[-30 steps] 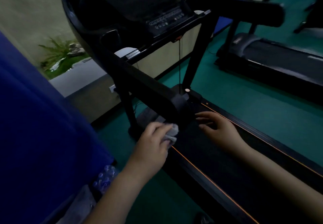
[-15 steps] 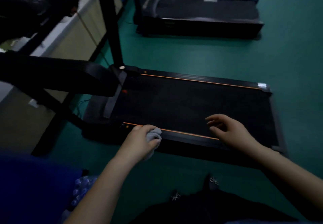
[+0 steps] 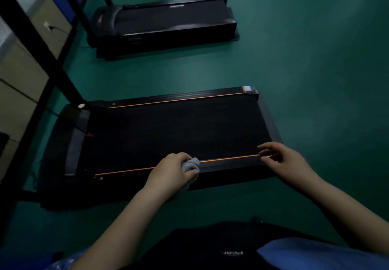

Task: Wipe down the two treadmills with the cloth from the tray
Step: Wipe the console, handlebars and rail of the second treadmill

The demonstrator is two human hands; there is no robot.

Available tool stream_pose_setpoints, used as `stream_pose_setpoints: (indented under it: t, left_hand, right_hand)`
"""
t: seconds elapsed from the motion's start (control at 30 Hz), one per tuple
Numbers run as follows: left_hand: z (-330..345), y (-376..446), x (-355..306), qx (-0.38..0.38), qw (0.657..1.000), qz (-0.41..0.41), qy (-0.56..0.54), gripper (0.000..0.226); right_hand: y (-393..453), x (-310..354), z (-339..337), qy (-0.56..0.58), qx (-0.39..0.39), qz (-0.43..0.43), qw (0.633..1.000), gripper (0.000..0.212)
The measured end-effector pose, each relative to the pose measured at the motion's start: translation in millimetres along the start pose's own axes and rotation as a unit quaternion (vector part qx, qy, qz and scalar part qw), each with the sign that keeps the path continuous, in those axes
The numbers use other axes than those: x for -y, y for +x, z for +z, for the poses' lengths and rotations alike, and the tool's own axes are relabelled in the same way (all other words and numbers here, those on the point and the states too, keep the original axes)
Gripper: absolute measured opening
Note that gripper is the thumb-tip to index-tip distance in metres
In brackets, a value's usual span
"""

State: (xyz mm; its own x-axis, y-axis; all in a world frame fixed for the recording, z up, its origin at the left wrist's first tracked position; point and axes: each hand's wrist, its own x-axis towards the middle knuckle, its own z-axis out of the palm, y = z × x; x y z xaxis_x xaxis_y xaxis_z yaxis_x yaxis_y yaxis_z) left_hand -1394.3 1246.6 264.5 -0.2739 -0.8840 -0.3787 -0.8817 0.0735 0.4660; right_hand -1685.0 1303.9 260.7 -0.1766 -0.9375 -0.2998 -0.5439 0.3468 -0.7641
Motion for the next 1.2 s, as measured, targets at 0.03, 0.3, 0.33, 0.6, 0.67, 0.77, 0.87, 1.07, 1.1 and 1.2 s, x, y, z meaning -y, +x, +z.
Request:
stream_pose_setpoints:
  t: [0.03, 0.3, 0.33, 0.6, 0.67, 0.77, 0.87, 1.07, 1.1, 1.2]
  left_hand:
    - [8, 6, -18, 0.001, 1.000, 0.005, 0.009, 0.036]
    - [61, 54, -131, 0.012, 0.999, 0.024, 0.044, 0.038]
    - [64, 59, -139, 0.017, 0.998, 0.024, 0.046, 0.037]
    - [69, 130, -173, 0.058, 0.998, -0.006, 0.034, 0.044]
    - [67, 156, -182, 0.063, 0.998, -0.011, 0.018, 0.043]
    - [62, 200, -196, 0.072, 0.997, -0.013, -0.012, 0.040]
    - [54, 246, -211, 0.073, 0.997, -0.009, -0.024, 0.039]
    - [33, 321, -250, 0.044, 0.998, -0.001, -0.038, 0.040]
    - [33, 332, -257, 0.041, 0.998, -0.002, -0.039, 0.040]
    - [38, 363, -275, 0.044, 0.998, -0.018, -0.043, 0.040]
  right_hand:
    - [1, -13, -16, 0.001, -0.005, 0.007, 1.000, 0.024]
    - [18, -88, -110, 0.007, -0.022, 0.035, 0.999, 0.029]
    - [22, -92, -118, 0.012, -0.024, 0.038, 0.999, 0.029]
    - [87, -113, -160, 0.012, -0.013, 0.065, 0.998, 0.024]
    - [111, -112, -172, 0.000, -0.011, 0.065, 0.998, 0.024]
    - [149, -106, -194, -0.027, -0.017, 0.059, 0.998, 0.025]
    - [188, -101, -221, -0.039, -0.023, 0.055, 0.997, 0.024]
    - [261, -106, -263, -0.014, -0.053, 0.062, 0.997, 0.023]
    - [274, -109, -268, -0.010, -0.050, 0.064, 0.997, 0.023]
    - [316, -118, -289, -0.005, -0.032, 0.062, 0.998, 0.022]
